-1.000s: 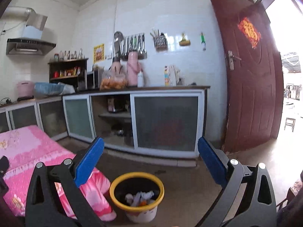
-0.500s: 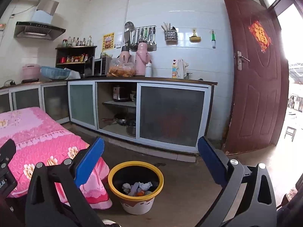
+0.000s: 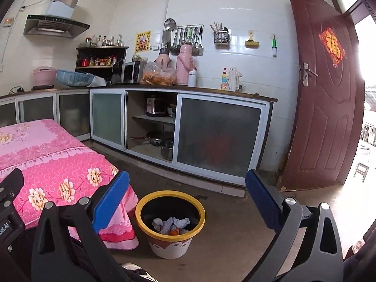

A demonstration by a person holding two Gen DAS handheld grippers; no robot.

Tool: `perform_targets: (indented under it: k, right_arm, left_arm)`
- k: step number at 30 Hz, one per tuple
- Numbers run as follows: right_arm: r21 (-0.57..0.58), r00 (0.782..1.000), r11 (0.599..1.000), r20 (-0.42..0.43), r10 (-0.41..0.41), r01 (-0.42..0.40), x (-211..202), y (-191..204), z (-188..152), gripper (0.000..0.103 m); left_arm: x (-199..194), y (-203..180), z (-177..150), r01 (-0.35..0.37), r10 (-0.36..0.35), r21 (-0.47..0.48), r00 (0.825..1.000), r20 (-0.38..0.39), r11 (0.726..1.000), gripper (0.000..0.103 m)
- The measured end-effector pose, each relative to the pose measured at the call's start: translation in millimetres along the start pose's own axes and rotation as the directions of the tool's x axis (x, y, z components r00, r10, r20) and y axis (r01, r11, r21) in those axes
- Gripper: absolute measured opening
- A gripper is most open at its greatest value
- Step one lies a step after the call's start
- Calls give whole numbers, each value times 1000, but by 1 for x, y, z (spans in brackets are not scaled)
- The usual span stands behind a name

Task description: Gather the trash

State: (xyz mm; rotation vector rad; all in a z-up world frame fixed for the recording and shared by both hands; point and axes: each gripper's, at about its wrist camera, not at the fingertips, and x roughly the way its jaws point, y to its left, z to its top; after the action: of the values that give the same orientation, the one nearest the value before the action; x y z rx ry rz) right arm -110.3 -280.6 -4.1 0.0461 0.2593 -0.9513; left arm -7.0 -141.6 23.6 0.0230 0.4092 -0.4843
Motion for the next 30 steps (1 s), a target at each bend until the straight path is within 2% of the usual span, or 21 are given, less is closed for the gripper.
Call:
perform_targets:
  k: [7, 13, 21, 30]
  right_arm:
    - [-19, 1000, 1000, -7, 23, -23, 1, 4, -2, 95]
    - [-20, 999, 999, -44, 32, -33, 9, 5, -4, 95]
    - [-29, 998, 999, -48, 34, -35, 12, 5, -6, 95]
    - [-37, 998, 998, -49, 42, -43, 11, 6, -7, 95]
  left_arm:
    - [2, -3, -1, 0, 0, 13, 1000, -5, 1000, 95]
    - [5, -3, -2, 2, -1, 15, 1000, -17, 1000, 95]
    - [12, -3, -5, 7, -7, 8, 999, -48, 1000, 95]
    - [12, -2, -5, 2, -2, 10, 999, -48, 1000, 95]
